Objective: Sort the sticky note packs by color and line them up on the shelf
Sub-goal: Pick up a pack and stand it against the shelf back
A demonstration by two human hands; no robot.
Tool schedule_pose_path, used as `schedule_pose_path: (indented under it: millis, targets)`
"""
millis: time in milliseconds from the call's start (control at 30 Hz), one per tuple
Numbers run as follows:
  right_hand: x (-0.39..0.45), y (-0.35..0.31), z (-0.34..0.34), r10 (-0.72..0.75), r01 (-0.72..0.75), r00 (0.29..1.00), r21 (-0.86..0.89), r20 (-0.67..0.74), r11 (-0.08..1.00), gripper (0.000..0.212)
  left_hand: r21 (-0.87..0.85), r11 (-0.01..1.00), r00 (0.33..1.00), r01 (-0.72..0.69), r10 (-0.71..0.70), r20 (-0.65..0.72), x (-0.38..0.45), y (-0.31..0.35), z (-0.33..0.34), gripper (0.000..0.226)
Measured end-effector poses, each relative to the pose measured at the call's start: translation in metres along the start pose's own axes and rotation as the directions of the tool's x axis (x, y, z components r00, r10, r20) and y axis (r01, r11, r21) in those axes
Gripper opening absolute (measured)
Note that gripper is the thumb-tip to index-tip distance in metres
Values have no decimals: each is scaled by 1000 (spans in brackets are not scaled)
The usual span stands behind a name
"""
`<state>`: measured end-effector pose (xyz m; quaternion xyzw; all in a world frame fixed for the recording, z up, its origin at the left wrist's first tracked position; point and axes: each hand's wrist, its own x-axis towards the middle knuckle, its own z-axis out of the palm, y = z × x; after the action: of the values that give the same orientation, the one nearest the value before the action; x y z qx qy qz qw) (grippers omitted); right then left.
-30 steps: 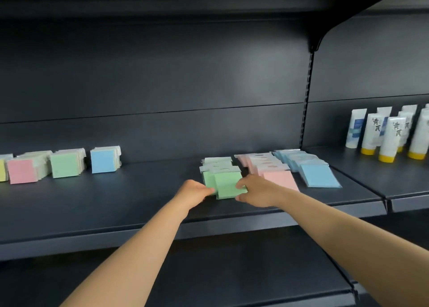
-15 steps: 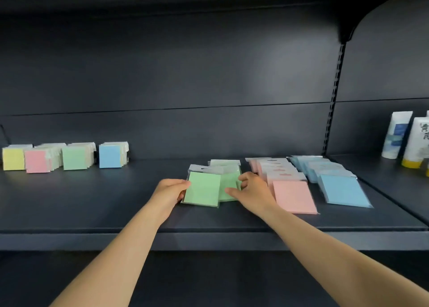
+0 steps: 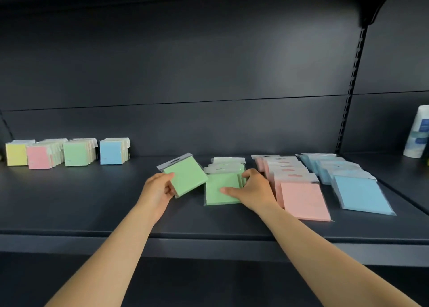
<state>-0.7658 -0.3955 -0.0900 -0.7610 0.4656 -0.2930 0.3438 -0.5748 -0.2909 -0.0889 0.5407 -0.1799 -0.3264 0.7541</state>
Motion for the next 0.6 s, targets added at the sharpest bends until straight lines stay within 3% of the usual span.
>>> schedule_pose_path:
  millis: [233,433,533,600]
  targets:
    - [1,1,-6,57,-59,998,197,17,979,59,-46,999,998,-25,23,-54,3,2,-1,13]
    - [-1,2,-11,95,-88,995,608,22,789,23,139,987,997,-74,71,27,2,-1,-1,13]
    - [-4,0,-17,66,-74,997,707,39,703,13,233,968,995,-96,91,32,0,-2,0,12]
    - [-8,-7,-15,-21,-17,999,707,45,707,9,280,955,994,-101,88,62,-2,-2,1,14]
